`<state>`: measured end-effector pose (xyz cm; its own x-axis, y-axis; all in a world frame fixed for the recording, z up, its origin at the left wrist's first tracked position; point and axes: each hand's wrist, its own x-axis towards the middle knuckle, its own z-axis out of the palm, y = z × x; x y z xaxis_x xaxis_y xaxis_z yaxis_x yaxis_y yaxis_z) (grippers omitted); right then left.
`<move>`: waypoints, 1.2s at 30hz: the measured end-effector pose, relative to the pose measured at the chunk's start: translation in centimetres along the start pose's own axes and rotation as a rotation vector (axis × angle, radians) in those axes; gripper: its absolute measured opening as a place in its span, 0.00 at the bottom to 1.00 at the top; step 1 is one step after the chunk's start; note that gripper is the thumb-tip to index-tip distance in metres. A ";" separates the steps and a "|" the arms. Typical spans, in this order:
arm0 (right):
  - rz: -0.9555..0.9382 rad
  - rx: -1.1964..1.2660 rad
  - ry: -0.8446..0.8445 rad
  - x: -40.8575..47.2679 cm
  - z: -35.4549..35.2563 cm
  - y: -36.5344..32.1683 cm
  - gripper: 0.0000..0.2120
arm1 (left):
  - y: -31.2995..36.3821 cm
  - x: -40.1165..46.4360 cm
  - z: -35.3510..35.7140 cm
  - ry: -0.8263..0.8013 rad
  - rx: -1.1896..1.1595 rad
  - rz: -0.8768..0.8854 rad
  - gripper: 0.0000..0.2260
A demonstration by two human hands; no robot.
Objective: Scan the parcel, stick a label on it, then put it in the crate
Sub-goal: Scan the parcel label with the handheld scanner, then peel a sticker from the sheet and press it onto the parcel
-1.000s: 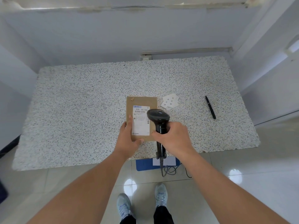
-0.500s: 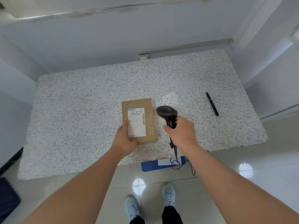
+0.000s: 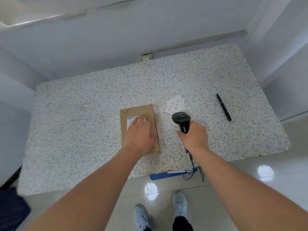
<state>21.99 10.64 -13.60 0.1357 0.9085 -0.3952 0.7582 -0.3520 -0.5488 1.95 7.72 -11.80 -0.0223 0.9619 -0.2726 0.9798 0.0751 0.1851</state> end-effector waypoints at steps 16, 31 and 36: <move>-0.001 -0.022 -0.061 3.5 1.3 3.9 0.18 | 4.5 5.1 0.7 -0.026 0.069 0.183 0.25; -0.340 -0.177 -0.042 10.5 -0.4 -3.3 0.12 | 2.1 12.4 -1.2 -0.021 0.041 0.143 0.23; -0.232 -0.198 -0.242 14.6 2.0 -5.6 0.23 | 1.3 15.6 -2.5 -0.117 0.020 0.098 0.21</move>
<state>18.52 25.39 -17.75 -0.1900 0.8712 -0.4527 0.8625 -0.0721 -0.5008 2.34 23.51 -13.44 0.0960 0.9269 -0.3628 0.9800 -0.0242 0.1974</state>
